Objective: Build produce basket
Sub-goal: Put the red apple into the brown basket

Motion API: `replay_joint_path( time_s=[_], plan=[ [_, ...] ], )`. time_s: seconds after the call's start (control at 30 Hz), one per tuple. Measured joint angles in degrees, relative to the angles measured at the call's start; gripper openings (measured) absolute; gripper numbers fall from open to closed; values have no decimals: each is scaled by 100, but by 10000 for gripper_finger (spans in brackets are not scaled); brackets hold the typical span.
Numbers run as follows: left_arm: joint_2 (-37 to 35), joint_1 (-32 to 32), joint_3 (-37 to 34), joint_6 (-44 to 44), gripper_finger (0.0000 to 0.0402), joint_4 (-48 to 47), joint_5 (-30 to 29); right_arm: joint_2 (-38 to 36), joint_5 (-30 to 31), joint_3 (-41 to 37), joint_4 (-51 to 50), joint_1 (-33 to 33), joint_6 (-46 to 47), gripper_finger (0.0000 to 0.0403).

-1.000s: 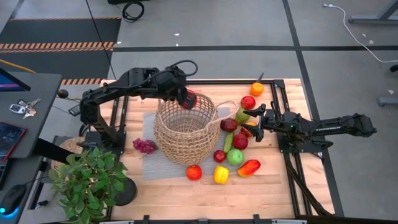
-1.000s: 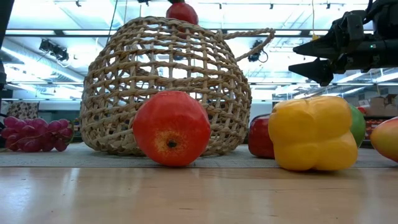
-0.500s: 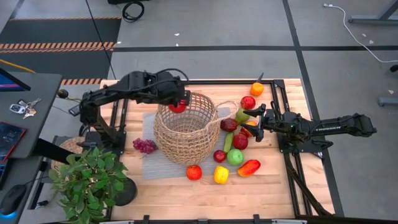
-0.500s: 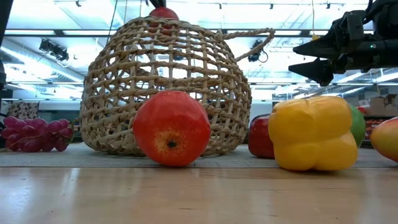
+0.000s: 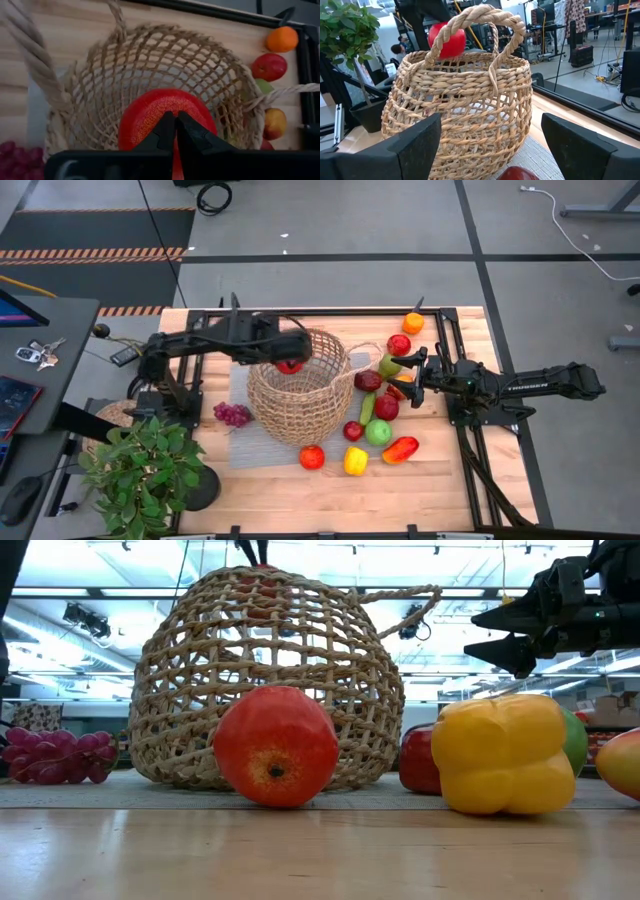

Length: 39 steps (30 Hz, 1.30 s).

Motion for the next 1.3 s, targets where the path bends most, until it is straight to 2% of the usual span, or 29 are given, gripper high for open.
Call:
replay_joint_path(
  time_s=[0.37,0.73,0.93,1.3],
  plan=[
    [414,-61,-2,-650,11,33,189,0,0,0,0,1,0,348],
    [443,-112,-2,-791,11,207,353,0,0,0,0,-1,0,348],
    [643,131,0,-315,11,708,410,0,-1,2,3,-1,0,348],
    [1330,758,-4,851,11,1469,1171,-2,0,0,3,1,0,348]
  ],
)
